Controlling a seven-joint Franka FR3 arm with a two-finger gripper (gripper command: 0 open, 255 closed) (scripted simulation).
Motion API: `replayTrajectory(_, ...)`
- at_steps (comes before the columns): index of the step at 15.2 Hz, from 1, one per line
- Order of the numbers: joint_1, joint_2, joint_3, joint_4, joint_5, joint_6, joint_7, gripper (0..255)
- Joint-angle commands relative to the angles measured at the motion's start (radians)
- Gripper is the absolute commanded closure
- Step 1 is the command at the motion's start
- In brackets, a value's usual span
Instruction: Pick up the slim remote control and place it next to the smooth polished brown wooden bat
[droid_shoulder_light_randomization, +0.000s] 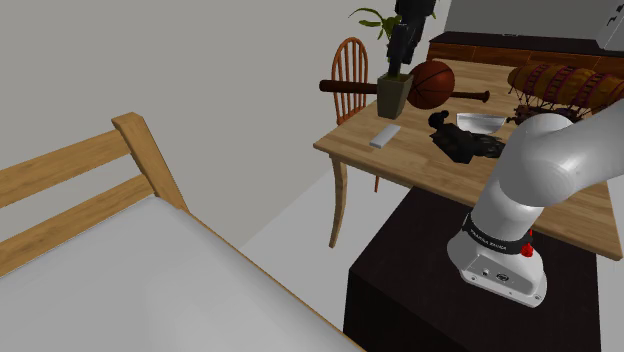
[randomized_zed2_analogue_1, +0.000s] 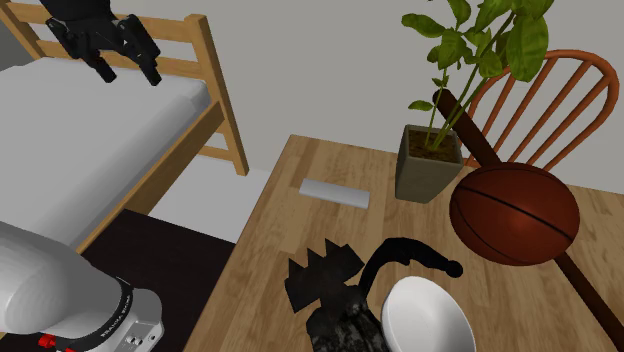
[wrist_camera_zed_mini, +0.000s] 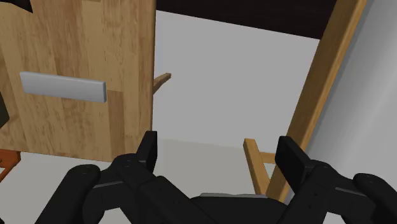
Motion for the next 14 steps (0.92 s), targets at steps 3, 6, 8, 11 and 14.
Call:
replayTrajectory(3, -0.026, 0.055, -0.005, -0.009, -0.001, 0.060, 0.045, 0)
replayTrajectory(6, -0.064, 0.141, -0.014, -0.015, -0.002, 0.147, 0.110, 0)
replayTrajectory(8, -0.088, 0.202, -0.022, -0.014, -0.003, 0.202, 0.153, 0)
replayTrajectory(11, -0.123, 0.294, -0.035, -0.005, -0.004, 0.281, 0.217, 0)
replayTrajectory(14, -0.156, 0.388, -0.051, 0.010, -0.003, 0.353, 0.278, 0)
